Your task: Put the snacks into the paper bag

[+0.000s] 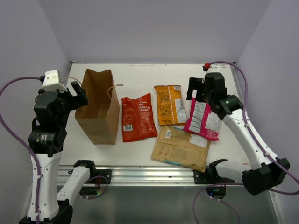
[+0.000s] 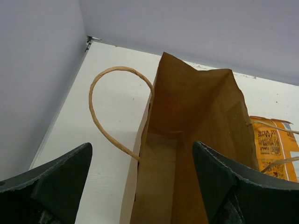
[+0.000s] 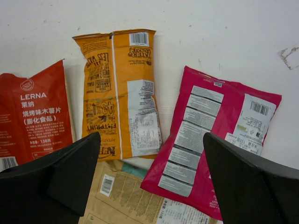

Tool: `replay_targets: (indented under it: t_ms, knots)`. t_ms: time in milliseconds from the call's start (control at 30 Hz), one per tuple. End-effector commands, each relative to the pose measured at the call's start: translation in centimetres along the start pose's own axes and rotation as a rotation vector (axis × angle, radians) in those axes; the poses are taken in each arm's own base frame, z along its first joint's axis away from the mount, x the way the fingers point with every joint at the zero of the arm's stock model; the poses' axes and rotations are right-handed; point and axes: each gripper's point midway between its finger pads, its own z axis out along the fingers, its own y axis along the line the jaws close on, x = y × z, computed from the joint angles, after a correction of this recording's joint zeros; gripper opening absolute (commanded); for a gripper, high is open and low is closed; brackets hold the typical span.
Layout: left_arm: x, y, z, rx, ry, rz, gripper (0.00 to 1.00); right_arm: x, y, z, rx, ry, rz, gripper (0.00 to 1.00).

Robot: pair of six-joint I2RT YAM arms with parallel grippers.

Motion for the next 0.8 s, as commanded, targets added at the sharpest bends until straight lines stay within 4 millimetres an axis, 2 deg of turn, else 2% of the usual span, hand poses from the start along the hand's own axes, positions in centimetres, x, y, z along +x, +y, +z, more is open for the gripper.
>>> replay_targets:
  t_ms: [0,133,233,400,500,533,600,633,667,700,733,767]
  knots:
    - [0.8,-1.5,0.3,0.09,0.024,0.025,0.91,-0.7,0.2,-0.7,-0.013,-0.046,0.014,0.96]
    - [2.9,-1.2,1.4,0.069,0.089,0.027,0.81,-0.6,0.2,-0.7,-0.008,-0.034,0.017,0.97]
    - [3.5,-0.9,1.8,0.051,0.106,0.03,0.73,-0.3,0.0,-0.4,0.003,-0.023,0.014,0.96]
    - [4.6,-0.6,2.3,0.029,0.156,0.039,0.68,0.0,-0.1,-0.2,0.009,-0.016,0.018,0.96]
    - [5.0,-0.6,2.5,0.031,0.167,0.04,0.57,0.4,-0.1,0.1,0.011,-0.005,0.017,0.96]
    - [5.1,-0.5,2.5,0.026,0.169,0.041,0.49,0.5,0.0,0.2,0.007,-0.002,0.017,0.96]
    - [5.5,-0.4,2.8,0.022,0.181,0.043,0.39,1.3,0.2,0.8,-0.003,0.024,0.009,0.96]
    - [5.7,-0.4,2.8,0.021,0.185,0.042,0.3,1.6,1.1,1.1,-0.049,0.035,0.007,0.96]
    - [5.9,-0.4,2.9,0.02,0.191,0.043,0.26,2.1,1.6,1.5,-0.076,0.045,0.0,0.96]
    - [6.2,-0.3,3.1,0.017,0.198,0.046,0.19,3.5,2.0,2.3,-0.099,0.079,-0.01,0.96]
    - [6.4,-0.4,3.2,0.018,0.203,0.048,0.16,3.5,3.1,3.0,-0.148,0.063,-0.007,0.97]
    - [6.4,-0.4,3.3,0.018,0.203,0.049,0.14,4.4,4.5,3.3,-0.215,0.081,-0.006,0.97]
